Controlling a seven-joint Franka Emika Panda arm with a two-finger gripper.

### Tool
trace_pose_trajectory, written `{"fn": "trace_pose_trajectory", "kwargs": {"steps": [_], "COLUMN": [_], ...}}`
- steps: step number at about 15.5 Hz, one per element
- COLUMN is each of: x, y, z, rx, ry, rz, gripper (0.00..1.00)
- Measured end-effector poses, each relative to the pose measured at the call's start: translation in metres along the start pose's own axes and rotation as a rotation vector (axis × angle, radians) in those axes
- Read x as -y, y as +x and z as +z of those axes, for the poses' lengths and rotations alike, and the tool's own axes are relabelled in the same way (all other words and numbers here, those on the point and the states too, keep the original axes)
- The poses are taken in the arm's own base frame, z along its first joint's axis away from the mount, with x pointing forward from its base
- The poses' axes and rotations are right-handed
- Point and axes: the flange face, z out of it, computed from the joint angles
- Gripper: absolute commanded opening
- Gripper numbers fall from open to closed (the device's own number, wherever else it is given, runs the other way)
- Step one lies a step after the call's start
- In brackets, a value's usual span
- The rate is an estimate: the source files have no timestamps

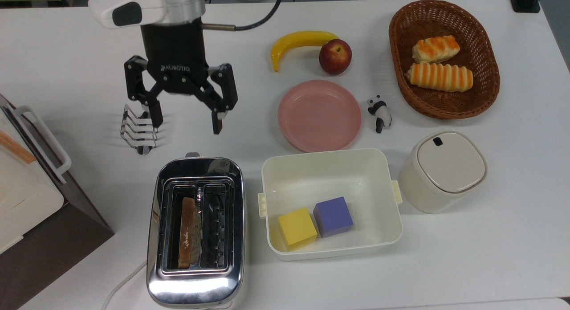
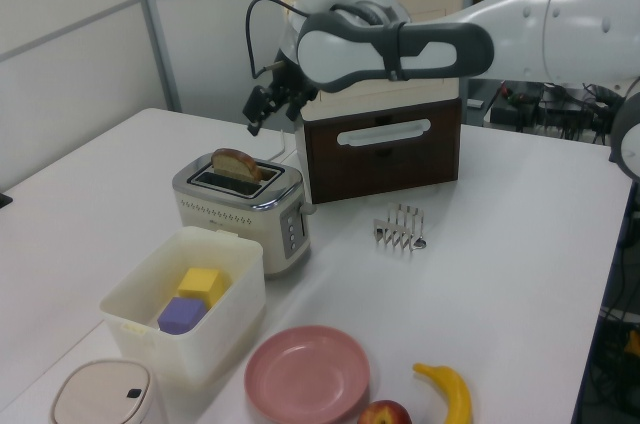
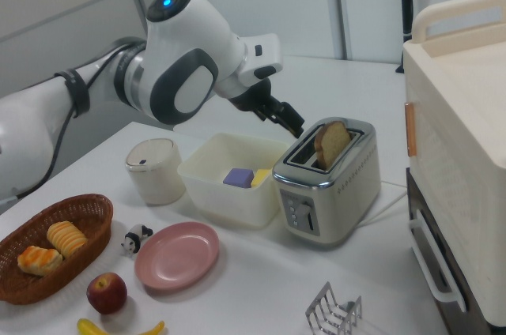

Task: Put the bread in the toaster
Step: 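Open the gripper and raise it away from the toaster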

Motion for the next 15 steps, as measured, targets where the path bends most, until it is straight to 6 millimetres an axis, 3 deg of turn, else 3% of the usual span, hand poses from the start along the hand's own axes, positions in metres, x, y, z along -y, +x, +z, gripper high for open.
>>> {"fn": "trace_pose_trajectory", "kwargs": {"steps": [3,6,15], "x": [-0.003,-0.008,-0.012], "y": [-0.017,-0.033,-0.057], "z": [-0.009,-0.005,0.005], "rx": [0.155,0.285,0.465], "ry": [-0.005,-0.036,-0.096], "rz": [-0.073,-0.118,-0.17], "gripper": [1.0,1.0,1.0]}}
